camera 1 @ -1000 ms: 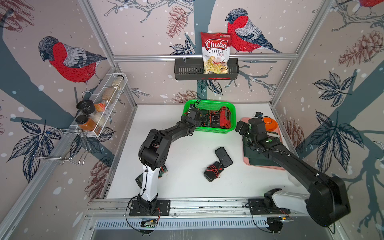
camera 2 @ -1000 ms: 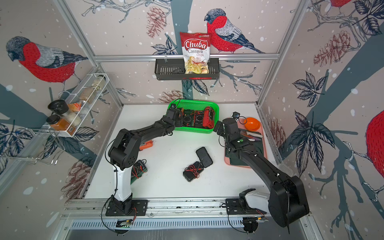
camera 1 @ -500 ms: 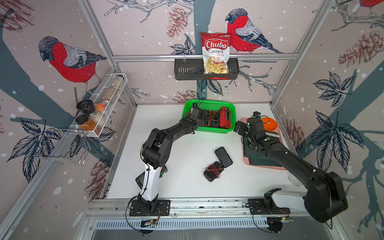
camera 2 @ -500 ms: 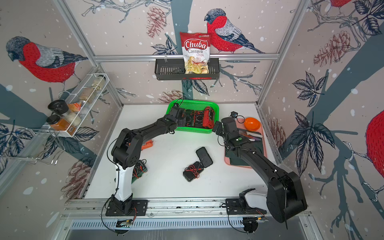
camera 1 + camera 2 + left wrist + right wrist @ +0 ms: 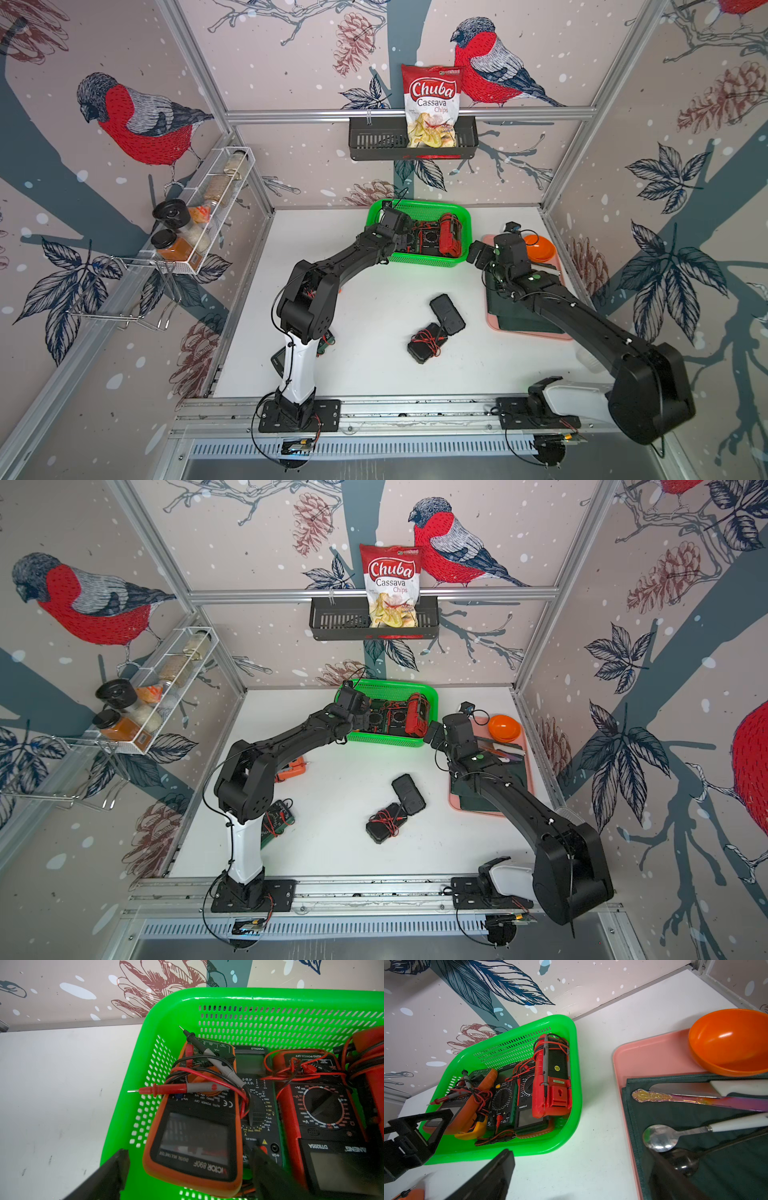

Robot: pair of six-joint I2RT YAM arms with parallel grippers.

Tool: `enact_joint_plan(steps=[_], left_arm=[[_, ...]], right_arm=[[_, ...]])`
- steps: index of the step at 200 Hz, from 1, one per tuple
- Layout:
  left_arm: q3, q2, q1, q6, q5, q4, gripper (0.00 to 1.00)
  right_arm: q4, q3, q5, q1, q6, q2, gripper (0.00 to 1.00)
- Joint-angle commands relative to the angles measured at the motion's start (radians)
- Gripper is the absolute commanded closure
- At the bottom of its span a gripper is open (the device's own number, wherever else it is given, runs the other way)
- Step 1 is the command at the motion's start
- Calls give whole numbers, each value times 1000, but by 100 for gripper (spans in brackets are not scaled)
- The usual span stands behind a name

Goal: Put the multimeter into the basket
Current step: Move the basket to the center of the board.

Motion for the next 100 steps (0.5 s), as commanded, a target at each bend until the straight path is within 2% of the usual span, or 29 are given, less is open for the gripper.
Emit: enact_joint_plan(steps=[1, 12, 22, 53, 100], left_arm=[[-6, -11, 0, -13, -16, -17, 37], [-11, -8, 0, -21, -16, -21, 50], [-18, -6, 2, -27, -10, -23, 54], [-40, 7, 5, -54, 11, -25, 55], [-53, 28, 8, -79, 115, 11, 57]], right_arm=[[-5, 9, 5, 1, 2, 0, 0], [-8, 8, 10, 1, 3, -1, 0], [-11, 8, 13, 1, 5, -4, 0], [-16, 5, 22, 1, 9, -3, 0], [-16, 3, 23, 1, 13, 0, 0]])
